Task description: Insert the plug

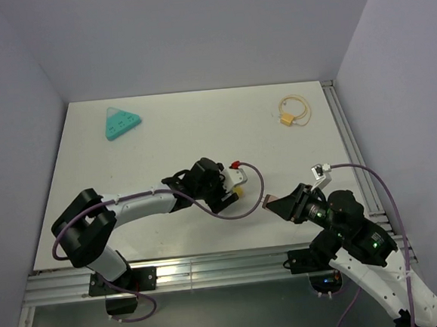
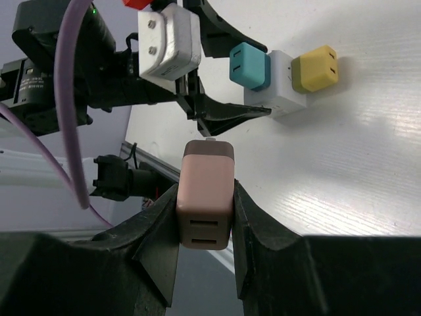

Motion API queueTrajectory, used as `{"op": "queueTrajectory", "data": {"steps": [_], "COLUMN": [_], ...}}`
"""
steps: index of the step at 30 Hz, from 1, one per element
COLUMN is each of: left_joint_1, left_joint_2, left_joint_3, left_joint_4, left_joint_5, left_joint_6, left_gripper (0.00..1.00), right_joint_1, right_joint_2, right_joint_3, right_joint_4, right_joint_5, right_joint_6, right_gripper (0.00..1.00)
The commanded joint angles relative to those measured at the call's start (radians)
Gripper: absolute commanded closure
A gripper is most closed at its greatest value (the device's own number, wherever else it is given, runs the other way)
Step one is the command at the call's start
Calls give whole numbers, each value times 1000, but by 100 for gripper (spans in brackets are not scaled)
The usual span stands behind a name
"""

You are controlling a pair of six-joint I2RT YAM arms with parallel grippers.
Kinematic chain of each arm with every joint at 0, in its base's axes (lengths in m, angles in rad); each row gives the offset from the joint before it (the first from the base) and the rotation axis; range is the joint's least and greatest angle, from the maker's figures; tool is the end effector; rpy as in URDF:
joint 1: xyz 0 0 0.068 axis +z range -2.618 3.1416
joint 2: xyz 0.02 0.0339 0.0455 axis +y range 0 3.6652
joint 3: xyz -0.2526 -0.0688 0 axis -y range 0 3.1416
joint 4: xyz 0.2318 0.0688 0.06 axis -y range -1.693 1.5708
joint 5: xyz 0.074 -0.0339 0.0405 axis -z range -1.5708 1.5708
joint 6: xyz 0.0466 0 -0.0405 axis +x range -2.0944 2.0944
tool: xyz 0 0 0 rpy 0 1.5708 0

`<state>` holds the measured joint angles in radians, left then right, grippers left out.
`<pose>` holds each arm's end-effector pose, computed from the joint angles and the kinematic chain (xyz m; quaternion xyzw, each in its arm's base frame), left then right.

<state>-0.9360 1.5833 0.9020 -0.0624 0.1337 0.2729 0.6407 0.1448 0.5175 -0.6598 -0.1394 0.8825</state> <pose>0.1904 -0.2690 0.1853 0.5413 0.7365 -0.1884 0.3592 0.0597 0.0526 0.2562 0.0550 0.7982 0.4525 0.3937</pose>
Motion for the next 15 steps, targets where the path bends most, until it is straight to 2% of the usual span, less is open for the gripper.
{"op": "queueTrajectory", "data": {"steps": [1,9,11,13,15], "left_joint_1": [14,28,28,28,28], "left_joint_2": [27,61,64,72,72], "left_joint_3": [41,46,51,58,49], "left_joint_4": [33,24,19,6,3], "left_joint_5": [-9,-62,-103,-129,-167], "left_joint_6": [-11,-93,-156,-225,-264], "left_gripper": [18,29,35,49,58], "right_joint_1": [-6,-6,-6,-6,-6], "right_joint_2": [-21,-16,-2,7,25], "right_joint_3": [-16,-53,-60,-71,-83], "right_joint_4": [6,26,37,60,87], "right_joint_5": [8,4,-3,-15,-25], "right_joint_6": [6,0,0,0,3], "right_gripper": [100,100,100,100,100]}}
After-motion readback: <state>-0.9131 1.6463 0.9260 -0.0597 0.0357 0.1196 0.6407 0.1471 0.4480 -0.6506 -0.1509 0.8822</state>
